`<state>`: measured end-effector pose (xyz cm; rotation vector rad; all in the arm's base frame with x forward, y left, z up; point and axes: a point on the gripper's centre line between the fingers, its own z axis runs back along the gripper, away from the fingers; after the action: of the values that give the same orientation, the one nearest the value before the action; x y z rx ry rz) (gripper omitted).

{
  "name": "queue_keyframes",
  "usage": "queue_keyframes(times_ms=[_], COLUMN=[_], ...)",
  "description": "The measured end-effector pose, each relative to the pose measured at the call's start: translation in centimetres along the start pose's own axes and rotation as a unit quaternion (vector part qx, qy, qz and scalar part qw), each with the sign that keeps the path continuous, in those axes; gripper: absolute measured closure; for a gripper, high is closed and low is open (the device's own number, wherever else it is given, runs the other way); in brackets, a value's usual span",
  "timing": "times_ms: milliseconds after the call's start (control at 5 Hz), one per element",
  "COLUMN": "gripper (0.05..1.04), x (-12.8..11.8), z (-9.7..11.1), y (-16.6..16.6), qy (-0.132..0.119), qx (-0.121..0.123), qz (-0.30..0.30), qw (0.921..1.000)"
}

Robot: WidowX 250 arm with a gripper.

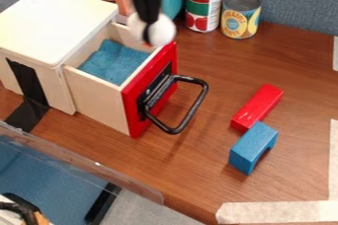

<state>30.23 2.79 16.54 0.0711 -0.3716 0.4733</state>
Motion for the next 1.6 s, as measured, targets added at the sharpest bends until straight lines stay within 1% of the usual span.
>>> queue_keyframes(times_ms=[200, 400, 600, 800, 1000, 1200, 1400, 1600], gripper=[1.035, 1.035, 1.035, 1.035, 1.035, 1.035, 1.014, 0.870], x=[-0.6, -1.0, -0.9, -0.8, 0.5, 1.5, 2.1, 2.3], z=[0.7, 1.3, -1.4, -6.1, -8.7, -8.7, -10.4, -11.3], y=[-3.5, -5.3, -6.8, -9.6, -11.6, -11.9, -11.7, -11.9], qy=[0.000, -0.002, 0.009, 0.021, 0.016, 0.017, 0.024, 0.026], qx=[-0.022, -0.039, -0.045, -0.040, -0.038, -0.057, -0.046, -0.034], qz=[-0.037, -0.082, -0.106, -0.139, -0.139, -0.137, -0.133, -0.125], qw=[0.9991, 0.9959, 0.9933, 0.9893, 0.9894, 0.9888, 0.9898, 0.9912])
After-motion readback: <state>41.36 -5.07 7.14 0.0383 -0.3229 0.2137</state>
